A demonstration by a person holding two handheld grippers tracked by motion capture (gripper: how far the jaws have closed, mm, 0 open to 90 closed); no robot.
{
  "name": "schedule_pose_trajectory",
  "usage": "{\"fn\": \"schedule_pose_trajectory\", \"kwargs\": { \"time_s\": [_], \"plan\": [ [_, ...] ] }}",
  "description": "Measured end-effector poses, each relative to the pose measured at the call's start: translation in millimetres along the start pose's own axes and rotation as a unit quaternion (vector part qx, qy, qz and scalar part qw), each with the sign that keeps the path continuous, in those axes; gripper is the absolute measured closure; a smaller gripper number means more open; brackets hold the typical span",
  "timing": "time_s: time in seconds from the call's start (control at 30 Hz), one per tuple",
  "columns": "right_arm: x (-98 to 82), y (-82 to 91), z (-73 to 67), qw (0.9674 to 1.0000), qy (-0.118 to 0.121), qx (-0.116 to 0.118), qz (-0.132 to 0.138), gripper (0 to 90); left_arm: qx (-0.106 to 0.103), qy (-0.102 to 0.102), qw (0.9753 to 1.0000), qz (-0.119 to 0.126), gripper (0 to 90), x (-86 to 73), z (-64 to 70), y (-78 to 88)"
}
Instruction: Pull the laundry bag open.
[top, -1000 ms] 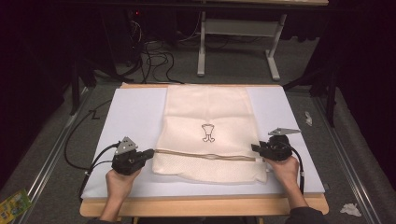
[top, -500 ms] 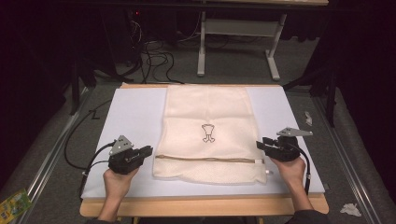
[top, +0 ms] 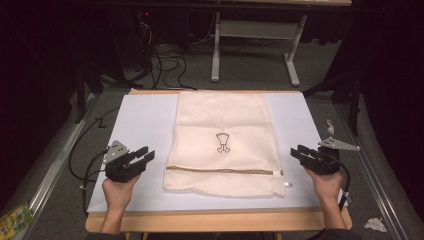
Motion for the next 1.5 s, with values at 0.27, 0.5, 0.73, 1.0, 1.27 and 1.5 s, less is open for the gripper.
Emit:
{"fn": "schedule_pose_trajectory", "kwargs": {
  "time_s": [0.27,0.5,0.73,1.0,1.27,1.5],
  "plan": [
    [-6.3,9.3,11.3,0.9997,-0.017,-0.008,0.013,60.1,0.014,0.007,0.9999,0.004,62.2,-1.3,-8.1,4.0],
    [-9.9,12.6,16.8,0.9994,-0.024,-0.014,0.02,59.0,0.02,0.015,0.9997,0.009,61.5,-2.0,-12.8,6.2],
    [-18.3,14.8,23.1,0.9991,-0.033,-0.021,0.016,58.6,0.024,0.014,0.9996,0.003,61.0,-3.8,-16.0,6.4],
    [-26.6,13.9,29.8,0.9985,-0.044,-0.027,0.017,58.6,0.03,0.025,0.9992,0.002,59.8,-8.2,-21.9,4.0],
    [-29.1,11.0,33.6,0.9981,-0.049,-0.034,0.017,58.2,0.035,0.03,0.9989,0.0,58.8,-9.0,-26.3,0.4],
    [-30.9,7.0,37.1,0.9975,-0.056,-0.041,0.013,57.7,0.041,0.035,0.9985,-0.004,57.7,-11.3,-30.5,-5.1]
  ]
}}
Point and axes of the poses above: each handheld gripper's, and its own axes: y roughly backward along the jaws, x roughly out of its top, z roughly to its right, the point moved 4 cm from there along -y, roughly forward along the jaws, and after that the axes turned 4 degrees about -z, right-handed, at the moved point
